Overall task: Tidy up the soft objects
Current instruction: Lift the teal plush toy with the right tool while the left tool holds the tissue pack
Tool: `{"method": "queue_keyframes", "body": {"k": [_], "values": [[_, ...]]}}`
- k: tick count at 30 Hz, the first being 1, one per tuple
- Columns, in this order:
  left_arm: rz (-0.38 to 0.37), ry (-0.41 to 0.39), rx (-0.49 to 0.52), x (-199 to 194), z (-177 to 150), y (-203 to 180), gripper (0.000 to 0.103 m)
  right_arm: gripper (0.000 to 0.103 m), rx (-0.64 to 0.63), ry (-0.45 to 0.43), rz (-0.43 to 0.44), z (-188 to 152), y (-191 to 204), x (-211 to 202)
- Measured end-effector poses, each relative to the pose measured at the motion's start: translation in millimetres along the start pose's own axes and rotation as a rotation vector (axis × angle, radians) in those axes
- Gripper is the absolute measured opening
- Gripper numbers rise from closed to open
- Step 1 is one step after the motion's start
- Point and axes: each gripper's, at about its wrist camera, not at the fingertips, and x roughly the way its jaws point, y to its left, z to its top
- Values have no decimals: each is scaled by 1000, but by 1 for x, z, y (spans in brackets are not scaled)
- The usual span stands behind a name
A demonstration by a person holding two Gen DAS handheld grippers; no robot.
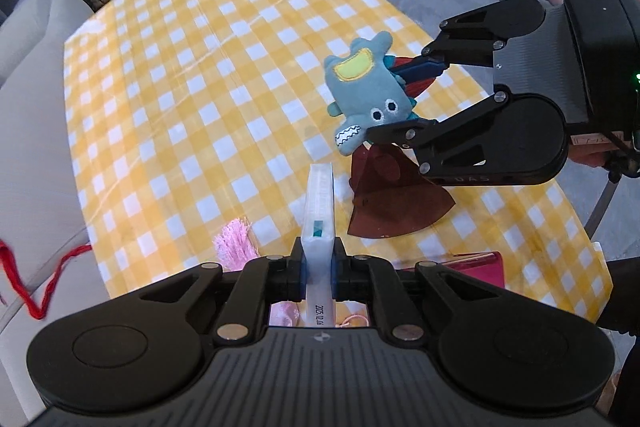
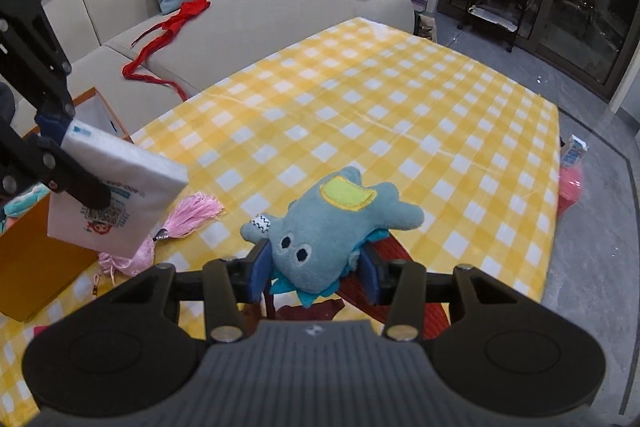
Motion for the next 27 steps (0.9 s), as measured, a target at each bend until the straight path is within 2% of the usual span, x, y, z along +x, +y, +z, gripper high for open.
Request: {"method": "queue_keyframes", "body": {"k": [2, 6, 9, 14, 17, 19, 21, 23, 27], "values": [[7, -6, 0, -5, -2, -1, 11, 47, 7, 18, -3, 1, 0, -4], [7, 1, -6, -2, -6, -1, 12, 47, 51, 132, -48, -14, -4, 15], [9, 25, 3, 5, -10, 0, 12, 47, 169, 240, -77, -38, -22, 41], [10, 37, -4, 13, -11, 5, 12, 48, 307, 352, -84, -79, -47, 69], [5, 46, -3, 19, -10, 4, 12, 50, 335, 384, -85, -99, -55, 77], [2, 52, 2, 24, -10, 1, 12, 56, 346, 386, -77, -106, -54, 79], [-1, 57, 7, 26, -9, -2, 12, 58, 345, 366, -56, -107, -52, 76], [-2, 58, 12, 28, -7, -5, 12, 66, 360, 365, -47, -107, -53, 75], [-5, 57, 23, 27, -5, -11, 12, 68, 455, 357, -16, -106, -61, 75]]}}
